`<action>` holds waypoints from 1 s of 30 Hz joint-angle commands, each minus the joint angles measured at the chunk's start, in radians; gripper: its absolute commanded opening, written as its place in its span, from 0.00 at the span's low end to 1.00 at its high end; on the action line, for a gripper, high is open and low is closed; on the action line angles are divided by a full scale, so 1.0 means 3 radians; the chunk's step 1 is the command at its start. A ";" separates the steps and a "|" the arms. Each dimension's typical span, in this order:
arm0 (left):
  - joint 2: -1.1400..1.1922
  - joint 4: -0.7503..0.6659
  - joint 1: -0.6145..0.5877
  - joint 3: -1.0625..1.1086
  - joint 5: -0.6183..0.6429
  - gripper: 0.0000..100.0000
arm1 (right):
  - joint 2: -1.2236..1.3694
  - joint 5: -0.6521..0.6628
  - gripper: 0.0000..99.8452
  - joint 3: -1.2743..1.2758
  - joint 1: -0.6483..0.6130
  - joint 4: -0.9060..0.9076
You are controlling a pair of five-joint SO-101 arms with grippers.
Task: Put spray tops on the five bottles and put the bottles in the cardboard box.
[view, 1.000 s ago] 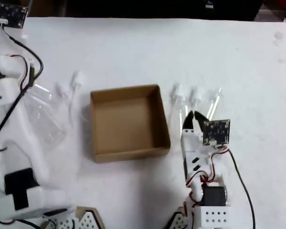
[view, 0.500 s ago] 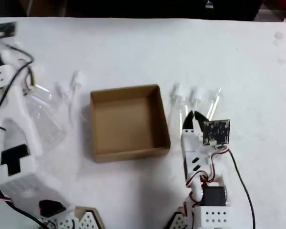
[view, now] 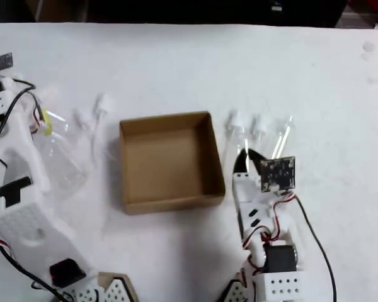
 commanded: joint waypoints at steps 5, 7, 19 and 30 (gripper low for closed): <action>0.0008 -0.0113 -0.0018 -0.0148 0.0113 0.15 | 0.0003 -0.0026 0.02 0.0031 -0.0033 0.0008; 0.0008 -0.0118 -0.0018 -0.0143 0.0113 0.15 | 0.0003 -0.0026 0.02 0.0031 -0.0038 0.0008; 0.0401 -0.0261 -0.0018 -0.0174 0.0307 0.15 | 0.0003 -0.0026 0.02 0.0031 -0.0028 0.0008; 0.0437 -0.0281 -0.0018 -0.0174 0.0465 0.13 | 0.0003 -0.0026 0.02 0.0031 -0.0038 0.0008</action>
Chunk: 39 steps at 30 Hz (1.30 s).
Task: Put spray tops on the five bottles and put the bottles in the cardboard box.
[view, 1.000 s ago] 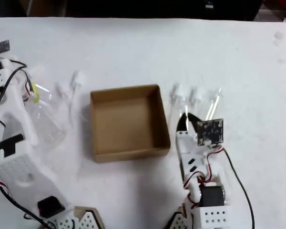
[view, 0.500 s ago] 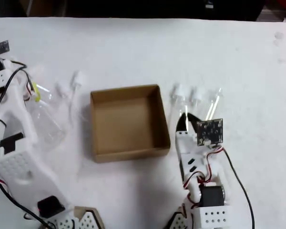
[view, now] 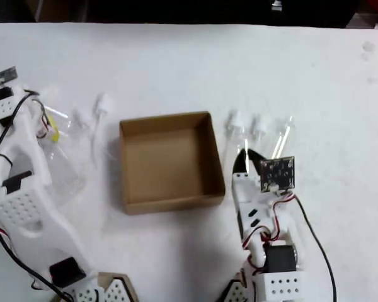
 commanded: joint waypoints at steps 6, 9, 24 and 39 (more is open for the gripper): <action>-0.0018 -0.0036 0.0043 -0.0143 0.0138 0.08 | 0.0008 -0.0026 0.02 0.0031 -0.0033 0.0008; -0.0023 -0.0026 0.0043 -0.0169 0.0327 0.08 | 0.0008 -0.0026 0.02 0.0031 -0.0033 0.0008; -0.0790 0.1197 0.0141 -0.1253 0.0389 0.08 | 0.0003 -0.0026 0.02 0.0031 -0.0013 0.0008; -0.1793 0.1488 0.0381 -0.1545 0.0384 0.08 | -0.0008 -0.0026 0.02 0.0031 -0.0013 0.0008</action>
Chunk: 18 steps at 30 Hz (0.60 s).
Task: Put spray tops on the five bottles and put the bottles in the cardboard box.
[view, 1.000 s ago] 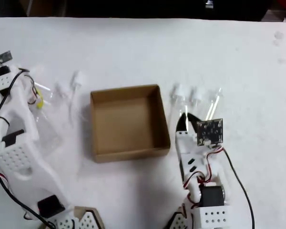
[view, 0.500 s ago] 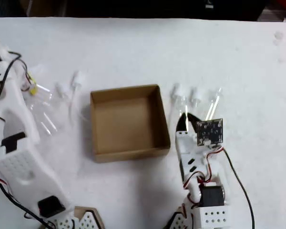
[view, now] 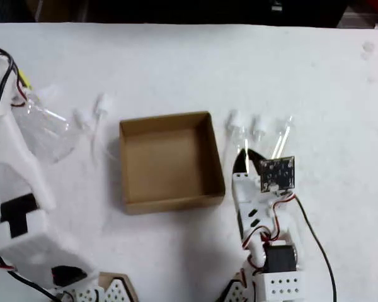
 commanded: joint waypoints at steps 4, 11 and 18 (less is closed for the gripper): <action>-0.0652 0.0077 0.0345 -0.0133 0.0026 0.08 | -0.0008 -0.0026 0.02 0.0031 -0.0013 0.0008; -0.1194 0.0082 0.0586 -0.0128 0.0026 0.08 | -0.0008 -0.0026 0.02 0.0031 -0.0013 0.0008; -0.1849 0.0072 0.0903 0.0501 0.0026 0.07 | -0.0008 -0.0026 0.02 0.0031 -0.0013 0.0008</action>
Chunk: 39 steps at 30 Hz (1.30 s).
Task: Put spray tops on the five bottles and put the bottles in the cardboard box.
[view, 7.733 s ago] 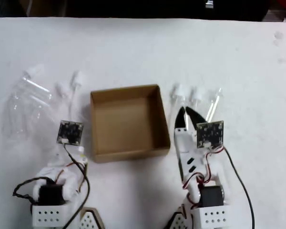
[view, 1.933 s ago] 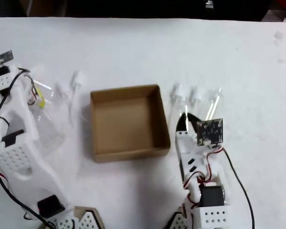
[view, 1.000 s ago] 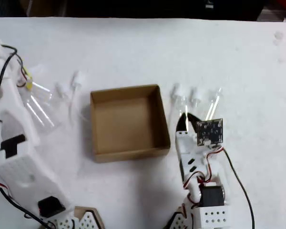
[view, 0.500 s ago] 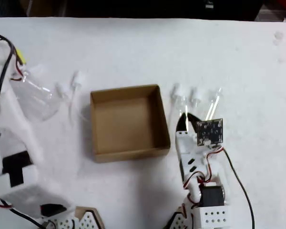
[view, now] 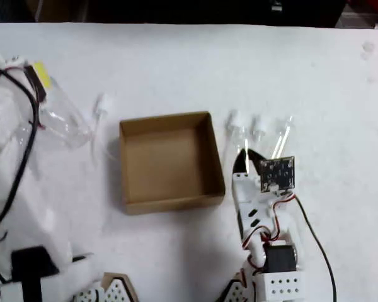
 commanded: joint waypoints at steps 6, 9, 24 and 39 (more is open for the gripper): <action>-0.1077 -0.0322 0.0591 0.1135 0.0026 0.07 | -0.0008 -0.0026 0.02 0.0031 -0.0013 0.0008; -0.1455 -0.0675 0.0698 0.1570 0.0026 0.07 | -0.0008 -0.0026 0.02 0.0031 -0.0013 0.0008; -0.2964 -0.2813 0.1148 0.4276 -0.0409 0.08 | -0.0008 -0.0026 0.02 0.0031 -0.0013 0.0008; -0.4007 -0.4250 0.1465 0.5979 -0.0465 0.08 | 0.0003 -0.0026 0.02 0.0031 -0.0013 0.0008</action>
